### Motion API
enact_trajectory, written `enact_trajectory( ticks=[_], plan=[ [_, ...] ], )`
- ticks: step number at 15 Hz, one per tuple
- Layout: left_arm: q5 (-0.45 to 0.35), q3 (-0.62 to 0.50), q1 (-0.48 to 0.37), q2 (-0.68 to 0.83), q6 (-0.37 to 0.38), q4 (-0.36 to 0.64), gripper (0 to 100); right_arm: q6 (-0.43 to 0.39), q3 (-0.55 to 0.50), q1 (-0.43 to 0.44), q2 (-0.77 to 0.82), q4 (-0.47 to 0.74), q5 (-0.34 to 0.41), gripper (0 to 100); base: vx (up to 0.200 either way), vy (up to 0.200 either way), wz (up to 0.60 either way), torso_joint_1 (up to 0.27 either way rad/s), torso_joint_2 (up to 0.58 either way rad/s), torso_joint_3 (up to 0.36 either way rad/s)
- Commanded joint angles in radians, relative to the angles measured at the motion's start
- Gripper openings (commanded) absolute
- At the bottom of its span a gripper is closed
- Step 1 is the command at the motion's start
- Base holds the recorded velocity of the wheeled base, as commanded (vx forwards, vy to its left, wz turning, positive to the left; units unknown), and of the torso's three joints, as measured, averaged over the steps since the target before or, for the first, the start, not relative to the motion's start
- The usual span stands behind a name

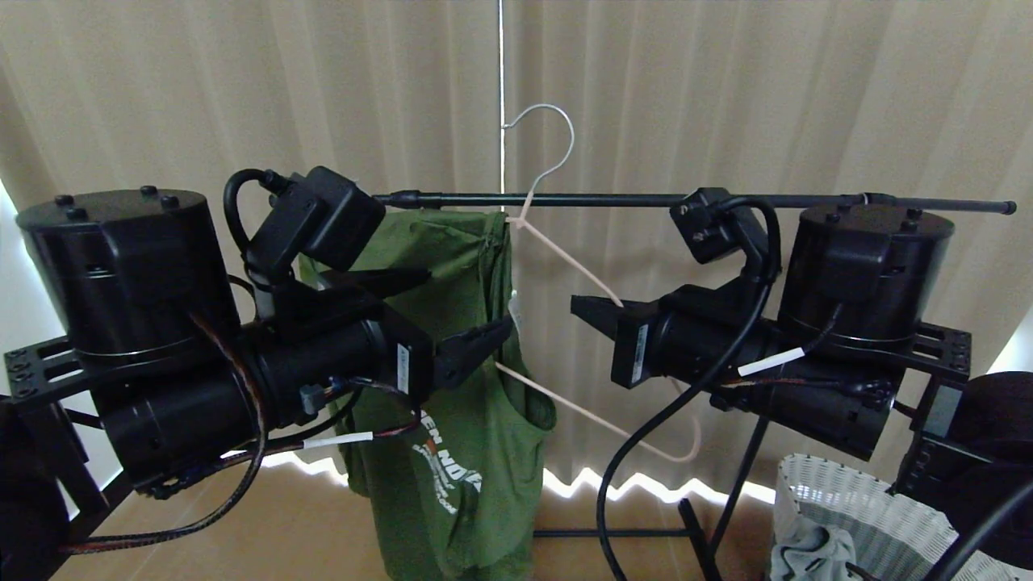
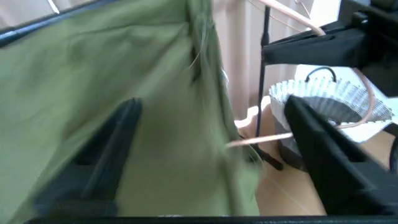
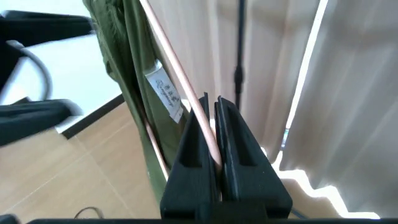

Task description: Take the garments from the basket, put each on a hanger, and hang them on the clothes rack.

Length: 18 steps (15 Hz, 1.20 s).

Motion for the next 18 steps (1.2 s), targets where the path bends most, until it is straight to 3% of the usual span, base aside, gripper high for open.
enact_trajectory(
  ticks=[1, 8, 10, 11, 15, 18],
  plan=[
    [-0.001, 0.033, 0.009, -0.03, 0.002, -0.013, 100, 0.0, 0.007, -0.031, -0.024, 0.0, 0.0, 0, 0.0, 0.0, 0.0, 0.0, 0.0, 0.0],
    [-0.001, 0.073, 0.042, -0.112, 0.028, -0.013, 100, -0.095, 0.05, -0.131, -0.058, 0.003, 0.0, 0, 0.0, 0.0, 0.0, 0.0, 0.0, 0.0],
    [-0.001, 0.11, 0.124, -0.127, 0.219, -0.014, 100, -0.178, 0.103, -0.181, -0.095, 0.001, 0.001, 0, 0.0, 0.0, 0.0, 0.0, 0.0, 0.0],
    [-0.001, 0.112, 0.138, -0.127, 0.263, -0.014, 100, -0.2, 0.12, -0.196, -0.108, 0.001, 0.003, 0, 0.0, 0.0, 0.0, 0.0, 0.0, 0.0],
    [-0.009, 0.087, 0.144, -0.101, 0.307, -0.046, 100, -0.201, 0.146, -0.203, -0.111, 0.001, 0.013, 0, 0.0, 0.0, 0.0, 0.0, 0.0, 0.0],
    [-0.061, 0.082, 0.149, -0.023, 0.349, -0.145, 100, -0.198, 0.139, -0.201, -0.088, 0.0, 0.03, 0, 0.0, 0.0, 0.0, 0.0, 0.0, 0.0]
  ],
)
